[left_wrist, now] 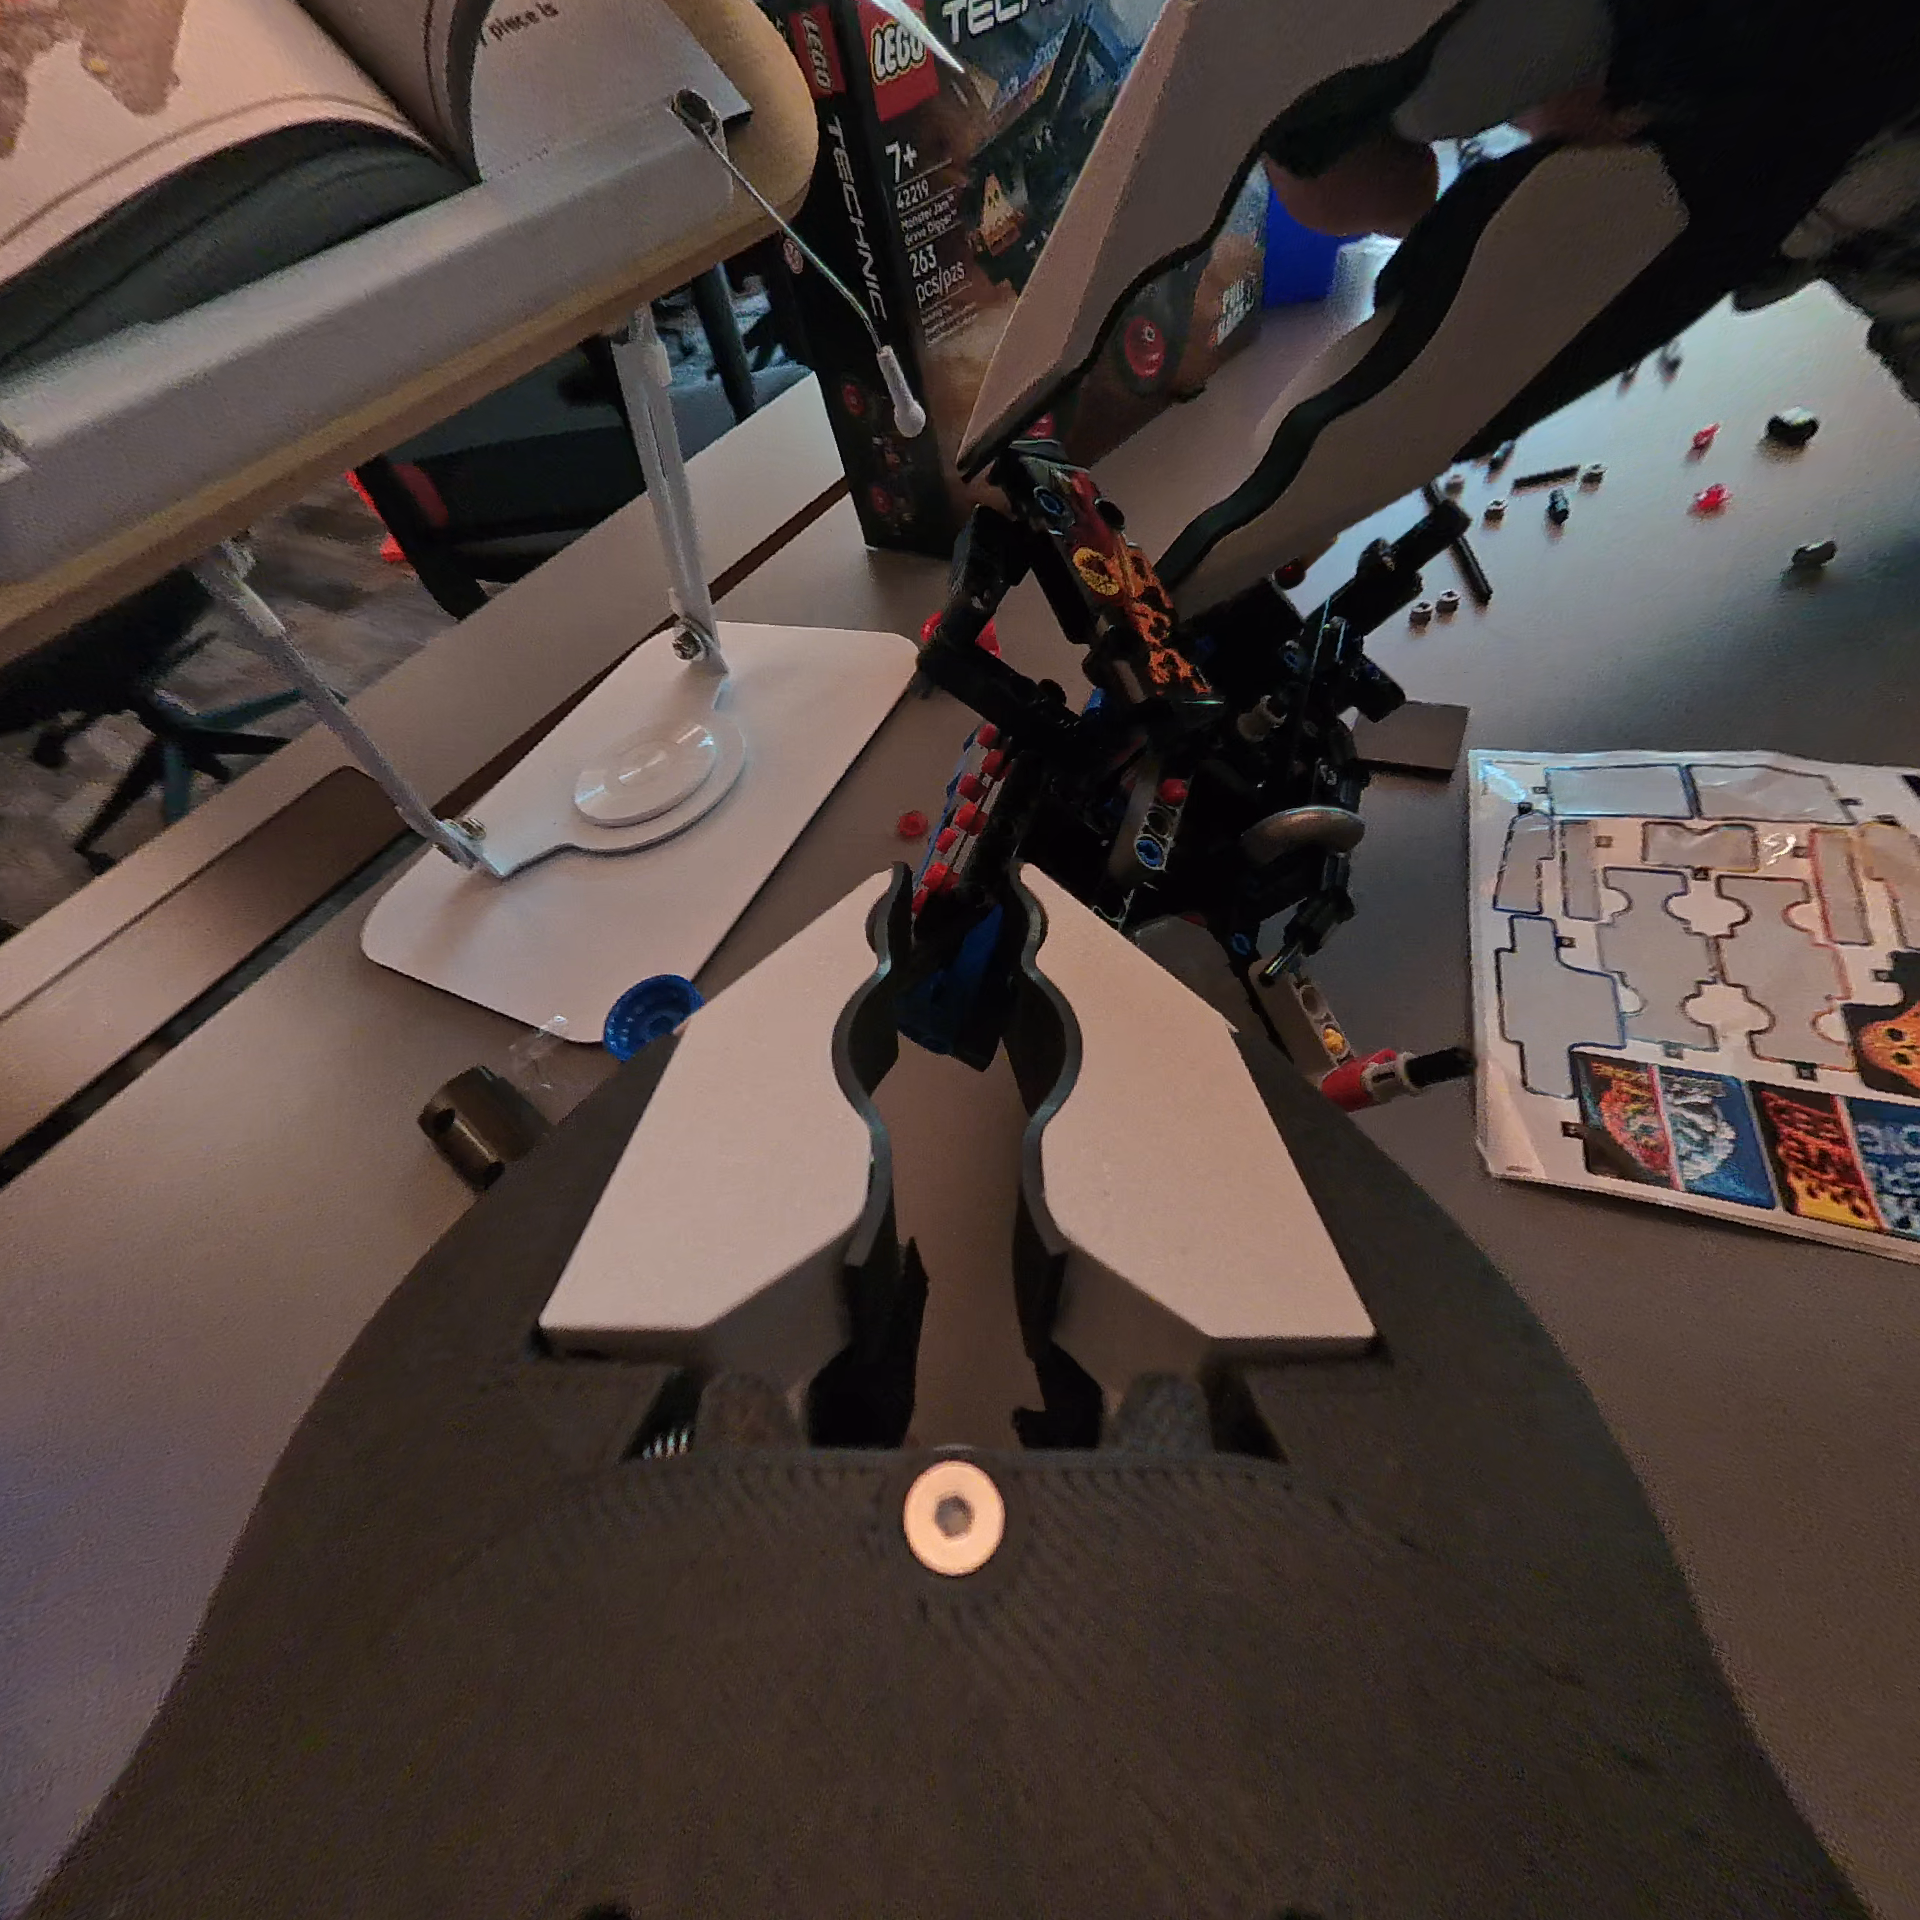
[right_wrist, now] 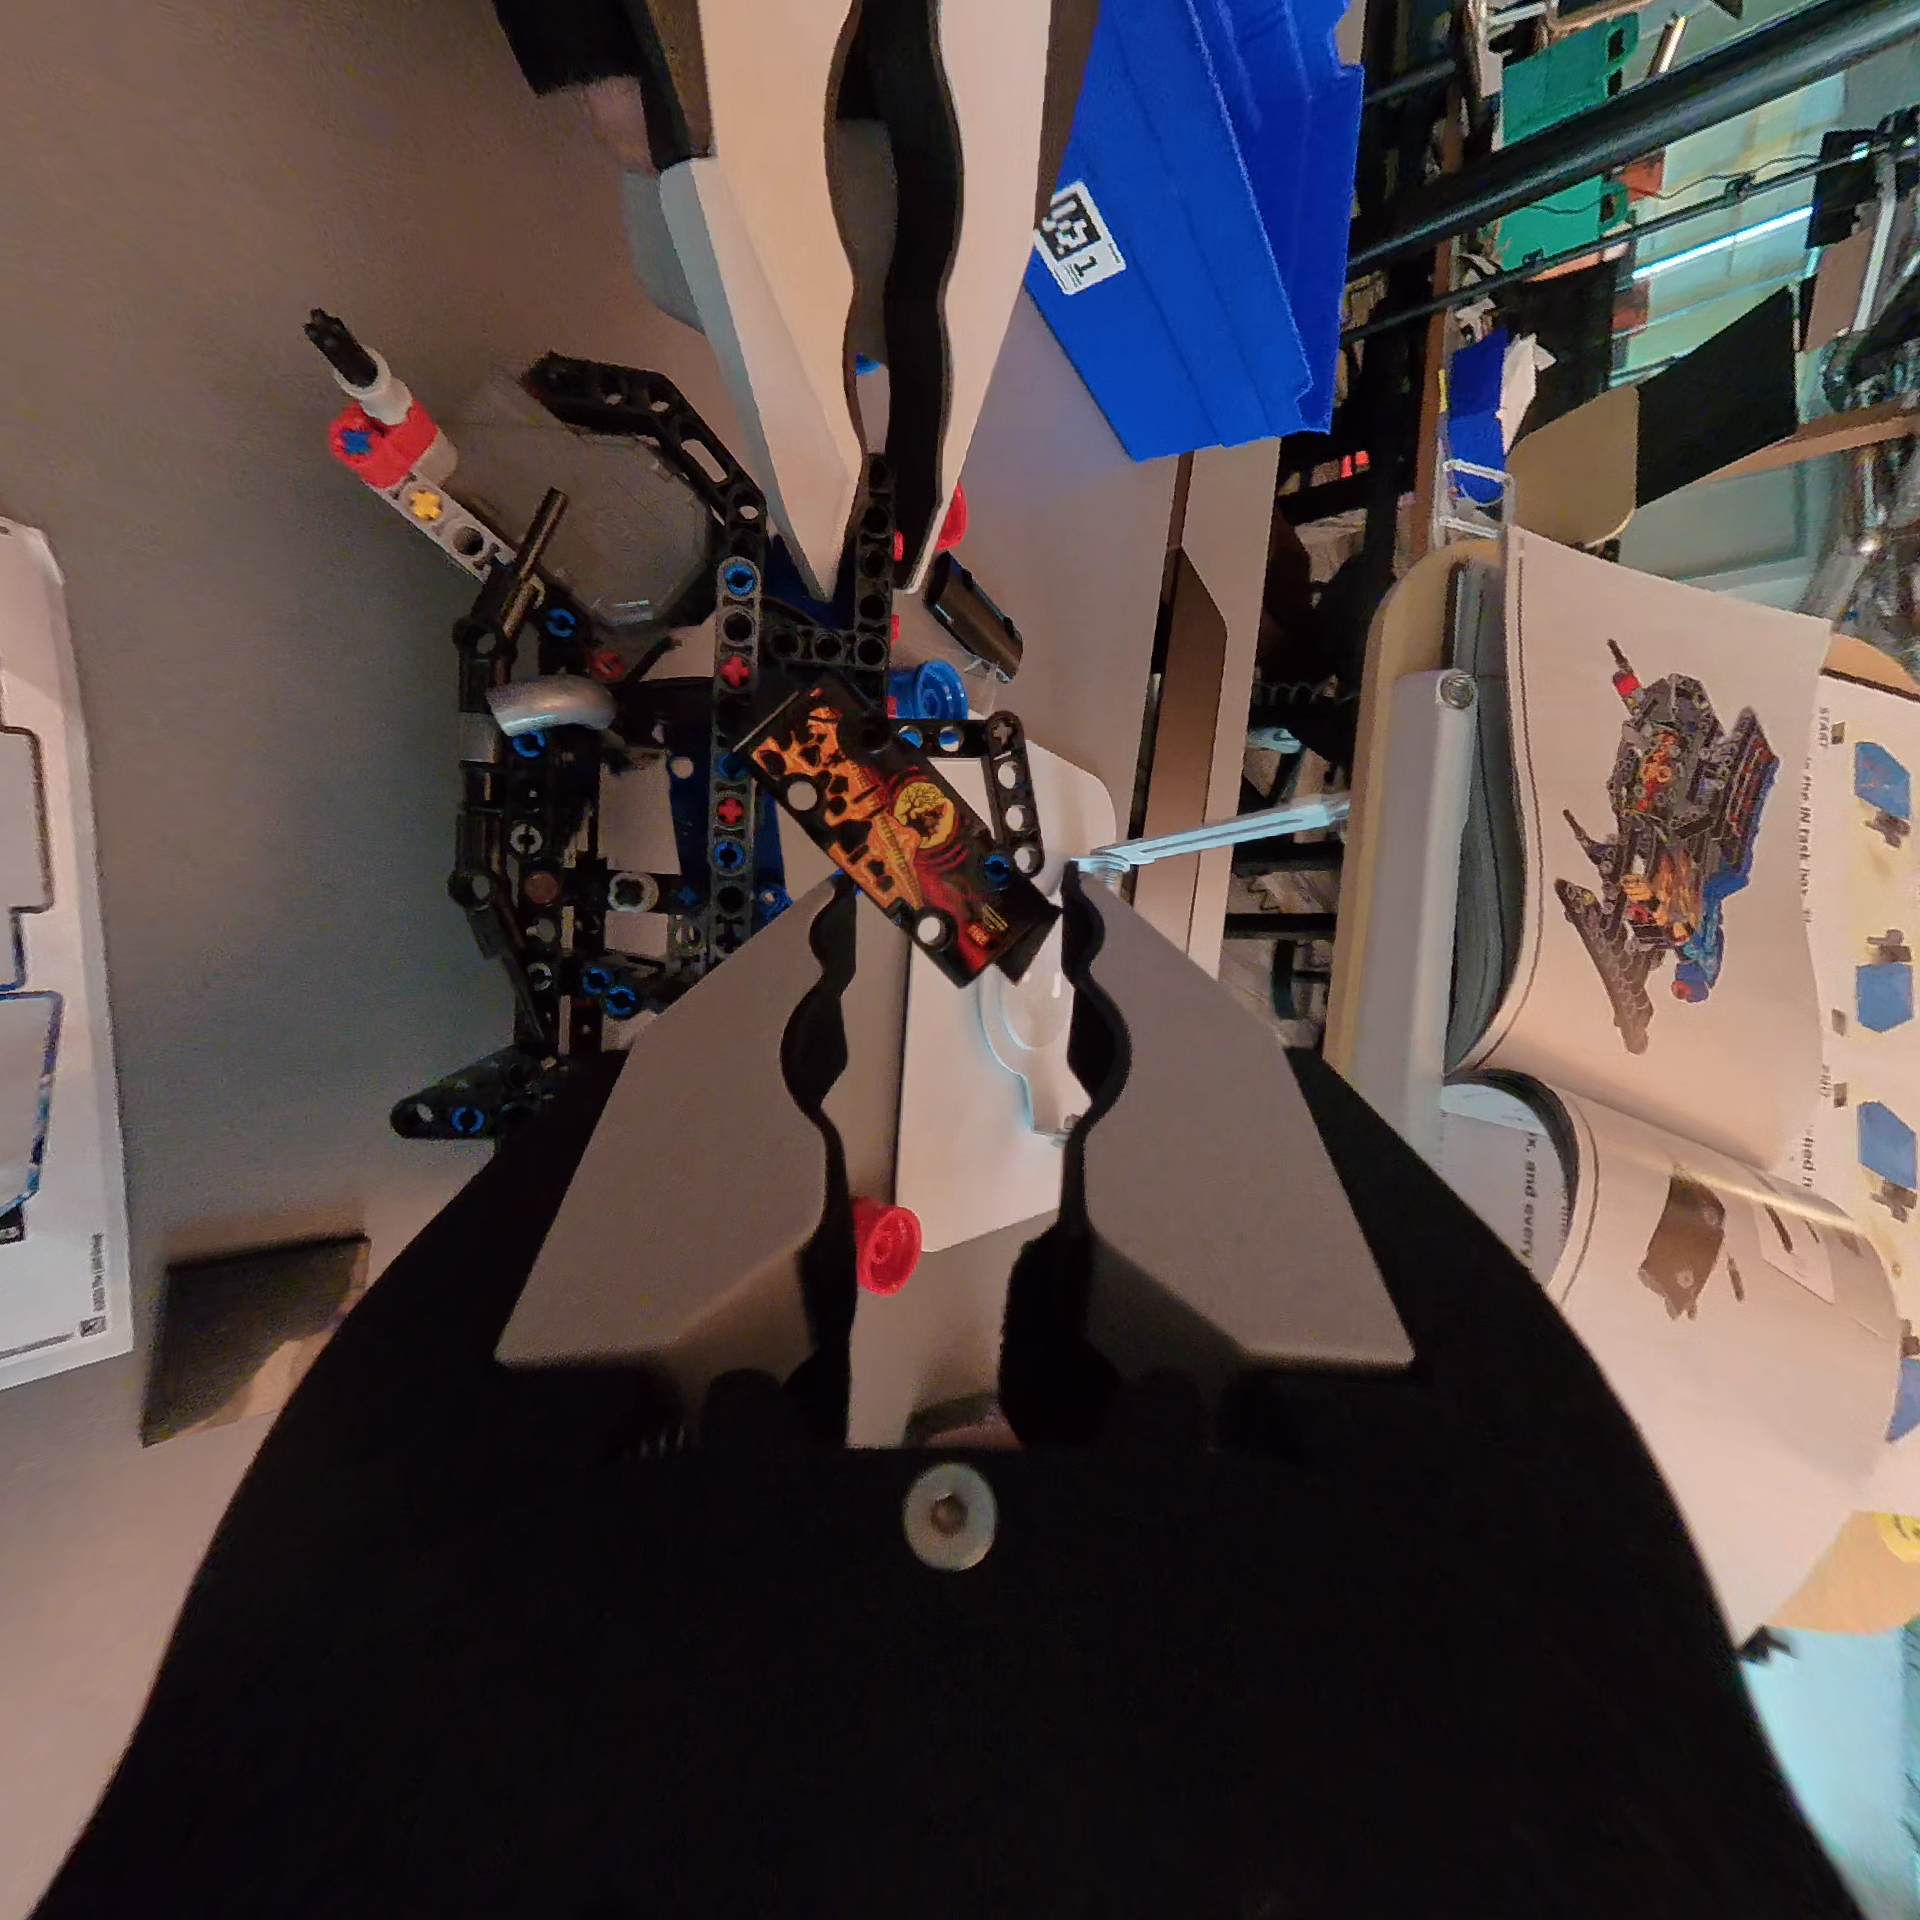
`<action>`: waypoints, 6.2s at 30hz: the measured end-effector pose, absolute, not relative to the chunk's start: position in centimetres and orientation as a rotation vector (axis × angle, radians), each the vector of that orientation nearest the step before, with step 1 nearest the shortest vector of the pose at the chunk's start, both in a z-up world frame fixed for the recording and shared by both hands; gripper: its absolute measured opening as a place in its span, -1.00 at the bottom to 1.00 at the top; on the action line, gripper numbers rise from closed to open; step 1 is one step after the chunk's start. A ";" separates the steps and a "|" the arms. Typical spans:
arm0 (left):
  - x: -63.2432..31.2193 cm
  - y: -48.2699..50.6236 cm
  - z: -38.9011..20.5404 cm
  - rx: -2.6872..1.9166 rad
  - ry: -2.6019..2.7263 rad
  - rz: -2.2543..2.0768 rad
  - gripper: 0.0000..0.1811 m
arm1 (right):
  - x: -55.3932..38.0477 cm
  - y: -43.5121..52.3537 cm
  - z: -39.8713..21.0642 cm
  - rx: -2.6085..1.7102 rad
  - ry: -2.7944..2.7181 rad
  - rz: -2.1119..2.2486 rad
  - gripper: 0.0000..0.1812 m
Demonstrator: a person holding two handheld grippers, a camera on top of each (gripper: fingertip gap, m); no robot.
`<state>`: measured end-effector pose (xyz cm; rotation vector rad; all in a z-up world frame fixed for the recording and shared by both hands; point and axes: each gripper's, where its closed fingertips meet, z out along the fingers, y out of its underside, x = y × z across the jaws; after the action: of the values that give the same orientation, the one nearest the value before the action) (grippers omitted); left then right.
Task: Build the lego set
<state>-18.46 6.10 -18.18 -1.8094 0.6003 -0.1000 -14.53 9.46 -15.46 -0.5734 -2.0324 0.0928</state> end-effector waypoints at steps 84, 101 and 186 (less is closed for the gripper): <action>-8.6 2.0 -18.0 -1.027 1.286 1.018 -0.38 | -5.0 8.2 -18.6 -1.102 -2.513 1.243 -0.46; -4.8 0.3 -19.9 -0.909 1.418 0.950 -0.40 | -2.1 7.3 -18.4 -1.062 -2.699 0.874 -0.51; -16.8 5.9 -19.8 -1.870 0.248 -0.650 -0.39 | -14.7 9.2 -18.6 -1.337 -2.060 0.986 -0.21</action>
<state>-16.84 5.89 -19.81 -1.8701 0.2477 -0.6503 -14.73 9.16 -18.59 -1.3370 -2.0599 0.9857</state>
